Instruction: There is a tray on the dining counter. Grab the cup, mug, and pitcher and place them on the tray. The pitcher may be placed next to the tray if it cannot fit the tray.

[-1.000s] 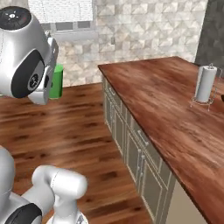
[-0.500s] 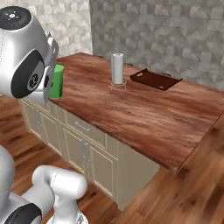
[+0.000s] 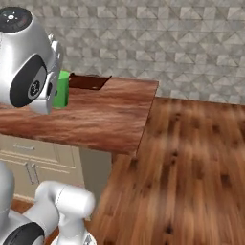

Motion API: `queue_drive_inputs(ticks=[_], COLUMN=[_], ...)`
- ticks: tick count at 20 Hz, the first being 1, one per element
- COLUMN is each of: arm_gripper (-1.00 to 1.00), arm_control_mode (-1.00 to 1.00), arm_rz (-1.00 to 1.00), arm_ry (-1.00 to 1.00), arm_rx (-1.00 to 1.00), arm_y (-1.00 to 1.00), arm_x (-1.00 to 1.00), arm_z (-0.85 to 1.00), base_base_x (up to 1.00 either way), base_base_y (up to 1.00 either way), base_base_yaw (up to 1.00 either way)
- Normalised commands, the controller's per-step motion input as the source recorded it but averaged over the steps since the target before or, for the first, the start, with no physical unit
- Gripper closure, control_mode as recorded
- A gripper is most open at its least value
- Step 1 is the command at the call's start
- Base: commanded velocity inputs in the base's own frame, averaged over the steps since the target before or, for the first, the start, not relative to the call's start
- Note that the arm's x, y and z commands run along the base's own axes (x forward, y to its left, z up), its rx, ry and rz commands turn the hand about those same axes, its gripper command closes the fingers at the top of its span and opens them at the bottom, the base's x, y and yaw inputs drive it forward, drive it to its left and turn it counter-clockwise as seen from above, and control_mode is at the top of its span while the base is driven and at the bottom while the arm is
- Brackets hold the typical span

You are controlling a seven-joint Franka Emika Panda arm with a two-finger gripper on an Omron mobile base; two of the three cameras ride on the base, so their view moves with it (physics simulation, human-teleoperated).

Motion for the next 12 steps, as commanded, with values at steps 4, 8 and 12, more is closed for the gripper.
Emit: queue_drive_inputs(ticks=[4, 8, 12], arm_gripper=[1.00, 1.00, 1.00], arm_control_mode=[1.00, 1.00, 1.00], arm_rz=[0.00, 0.00, 0.00], arm_ry=[0.00, 0.00, 0.00], arm_rx=[0.00, 0.00, 0.00], arm_y=[0.00, 0.00, 0.00], arm_x=[0.00, 0.00, 0.00], arm_z=[0.00, 0.00, 0.00], base_base_x=[0.11, 0.12, 0.27], base_base_y=[-0.91, -1.00, -1.00], base_base_yaw=[-0.32, 0.03, 0.00])
